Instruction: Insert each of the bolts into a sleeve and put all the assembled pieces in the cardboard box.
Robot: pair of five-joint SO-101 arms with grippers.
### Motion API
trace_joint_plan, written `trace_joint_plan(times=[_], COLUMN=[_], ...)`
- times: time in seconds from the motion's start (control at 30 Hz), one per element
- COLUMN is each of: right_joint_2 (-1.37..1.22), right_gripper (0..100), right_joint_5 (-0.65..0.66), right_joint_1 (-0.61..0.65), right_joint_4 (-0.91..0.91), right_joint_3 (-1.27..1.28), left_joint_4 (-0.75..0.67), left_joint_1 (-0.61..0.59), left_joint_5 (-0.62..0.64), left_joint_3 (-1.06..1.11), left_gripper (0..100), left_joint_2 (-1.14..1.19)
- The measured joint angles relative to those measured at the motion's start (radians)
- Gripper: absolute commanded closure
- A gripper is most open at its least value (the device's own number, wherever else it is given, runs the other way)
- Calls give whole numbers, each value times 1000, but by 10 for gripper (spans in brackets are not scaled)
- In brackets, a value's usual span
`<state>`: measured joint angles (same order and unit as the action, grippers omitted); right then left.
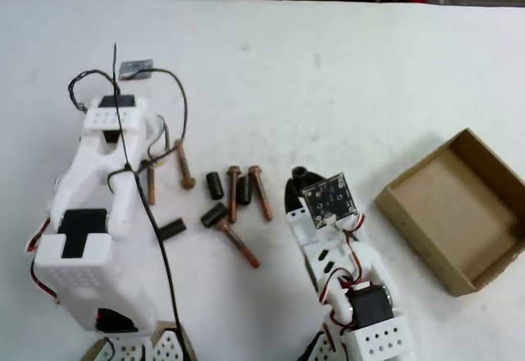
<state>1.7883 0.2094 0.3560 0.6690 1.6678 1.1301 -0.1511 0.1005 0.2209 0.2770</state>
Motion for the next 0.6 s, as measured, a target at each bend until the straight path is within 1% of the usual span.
trace_joint_plan(times=[0.2,0.33,0.47,0.53,0.6], right_joint_2=[0,0,0,0,0], right_gripper=[981,981,981,981,981], right_joint_5=[0,-2,-104,-155,-175], right_joint_1=[0,41,89,89,87], right_joint_4=[-40,-66,-104,-132,-158], right_joint_3=[14,14,14,14,14], left_joint_4=[0,0,0,0,0], left_joint_1=[0,0,0,2,14], left_joint_5=[-146,-242,-305,-318,-319], left_joint_3=[0,0,0,0,0], left_gripper=[979,979,980,980,980], left_joint_2=[0,0,0,0,-9])
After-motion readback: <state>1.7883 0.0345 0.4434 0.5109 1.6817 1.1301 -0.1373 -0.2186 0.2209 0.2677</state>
